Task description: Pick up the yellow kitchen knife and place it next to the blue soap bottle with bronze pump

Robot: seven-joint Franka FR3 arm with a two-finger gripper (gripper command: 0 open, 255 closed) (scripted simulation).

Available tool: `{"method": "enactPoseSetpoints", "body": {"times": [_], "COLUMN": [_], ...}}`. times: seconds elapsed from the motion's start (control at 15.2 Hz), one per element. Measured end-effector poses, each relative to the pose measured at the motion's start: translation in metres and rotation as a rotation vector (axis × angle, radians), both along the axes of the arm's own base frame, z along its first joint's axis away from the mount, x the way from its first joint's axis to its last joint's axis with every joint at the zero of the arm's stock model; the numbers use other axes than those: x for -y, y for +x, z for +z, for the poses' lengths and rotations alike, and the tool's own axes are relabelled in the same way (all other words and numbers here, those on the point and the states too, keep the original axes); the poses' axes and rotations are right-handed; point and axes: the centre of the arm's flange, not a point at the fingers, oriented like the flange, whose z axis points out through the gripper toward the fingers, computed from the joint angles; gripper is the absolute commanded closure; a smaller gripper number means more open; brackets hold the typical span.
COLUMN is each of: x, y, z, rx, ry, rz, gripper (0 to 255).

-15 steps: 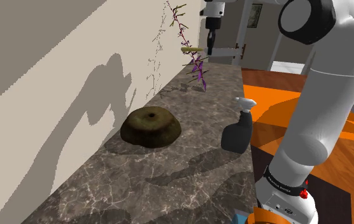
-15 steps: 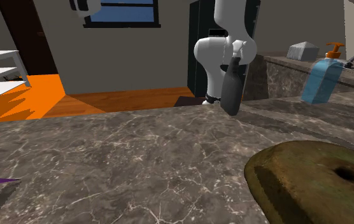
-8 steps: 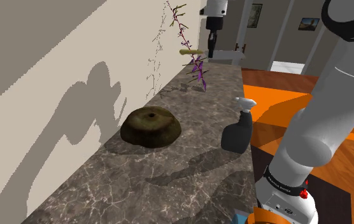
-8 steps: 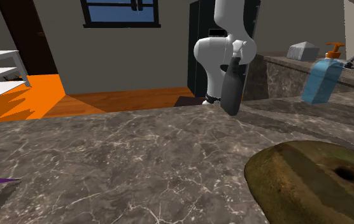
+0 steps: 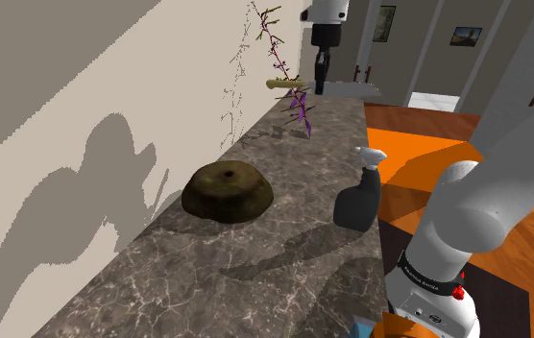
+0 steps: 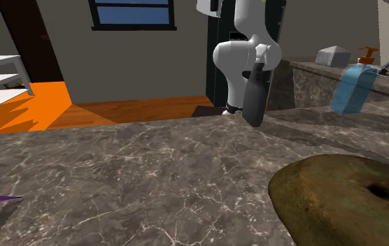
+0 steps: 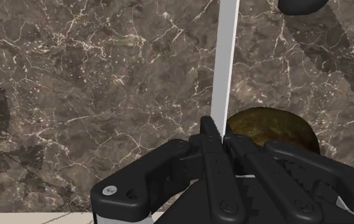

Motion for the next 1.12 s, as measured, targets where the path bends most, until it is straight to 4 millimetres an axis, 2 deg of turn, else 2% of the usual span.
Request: {"method": "enactPoseSetpoints", "body": {"times": [0.4,1.12], "x": [-0.065,-0.181], "y": [-0.042,-0.131], "z": [-0.003,0.000], "rx": [0.000,0.000], "ry": [0.000,-0.001], "rz": [0.000,0.000], "gripper": [255,255]}}
